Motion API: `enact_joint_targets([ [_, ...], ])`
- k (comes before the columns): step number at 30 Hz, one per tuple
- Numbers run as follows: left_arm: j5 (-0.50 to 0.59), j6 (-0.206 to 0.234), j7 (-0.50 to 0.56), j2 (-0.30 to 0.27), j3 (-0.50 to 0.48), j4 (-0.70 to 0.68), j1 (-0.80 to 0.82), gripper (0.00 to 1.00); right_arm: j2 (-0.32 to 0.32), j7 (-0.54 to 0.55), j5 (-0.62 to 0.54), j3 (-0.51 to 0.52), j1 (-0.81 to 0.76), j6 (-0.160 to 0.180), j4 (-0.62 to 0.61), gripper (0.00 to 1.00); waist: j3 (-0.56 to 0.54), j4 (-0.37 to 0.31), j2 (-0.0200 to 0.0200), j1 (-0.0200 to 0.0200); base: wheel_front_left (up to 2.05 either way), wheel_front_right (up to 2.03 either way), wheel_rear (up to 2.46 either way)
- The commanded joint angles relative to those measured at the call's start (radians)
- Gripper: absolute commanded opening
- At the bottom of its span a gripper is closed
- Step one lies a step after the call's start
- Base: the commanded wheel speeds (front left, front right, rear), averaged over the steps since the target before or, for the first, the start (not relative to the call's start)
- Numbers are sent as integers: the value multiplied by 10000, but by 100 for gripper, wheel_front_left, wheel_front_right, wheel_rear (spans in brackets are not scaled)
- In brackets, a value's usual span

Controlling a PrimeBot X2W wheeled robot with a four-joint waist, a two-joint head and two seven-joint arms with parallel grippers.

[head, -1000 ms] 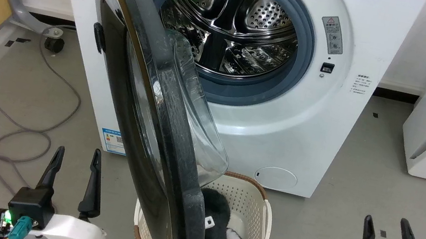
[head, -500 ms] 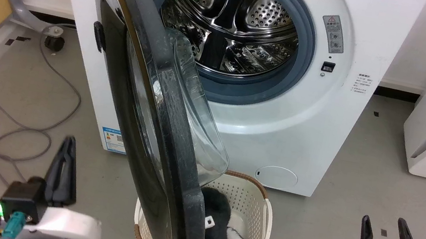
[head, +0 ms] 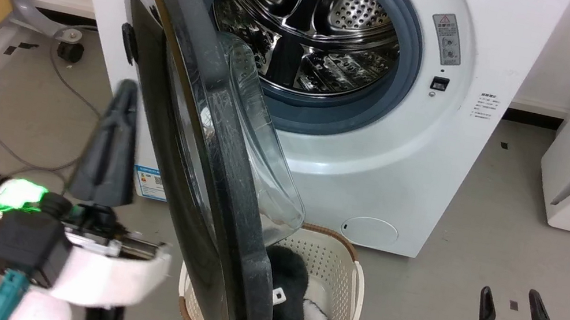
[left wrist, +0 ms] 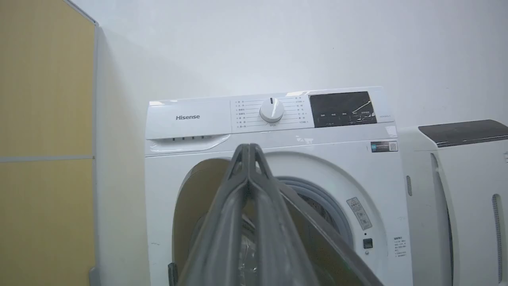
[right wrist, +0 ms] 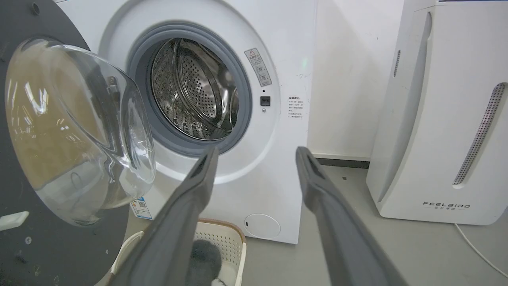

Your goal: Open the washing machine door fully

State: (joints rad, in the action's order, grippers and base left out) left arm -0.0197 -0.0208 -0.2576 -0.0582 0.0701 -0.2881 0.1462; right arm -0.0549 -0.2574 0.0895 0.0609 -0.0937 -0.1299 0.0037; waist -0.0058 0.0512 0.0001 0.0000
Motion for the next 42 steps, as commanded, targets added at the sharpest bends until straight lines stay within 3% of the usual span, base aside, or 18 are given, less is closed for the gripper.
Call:
enact_joint_targets([
  [1,-6,-100,-42,-17,183,-170,107,0,46,-43,63,-7,80,-8,-24,100,-1,-20,-1,0,0,0,0],
  [7,-107,-480,-42,34,1498,-671,3,0,47,-43,85,-14,63,-8,-16,100,-10,-39,-1,0,0,0,0],
  [26,-92,-833,-42,74,4932,-128,-663,0,47,-43,147,-65,43,-8,106,100,-76,67,-1,0,0,0,0],
  [42,-91,-755,-42,-122,5392,1671,-1593,0,47,-43,193,-34,10,-8,300,100,58,186,-1,0,0,0,0],
])
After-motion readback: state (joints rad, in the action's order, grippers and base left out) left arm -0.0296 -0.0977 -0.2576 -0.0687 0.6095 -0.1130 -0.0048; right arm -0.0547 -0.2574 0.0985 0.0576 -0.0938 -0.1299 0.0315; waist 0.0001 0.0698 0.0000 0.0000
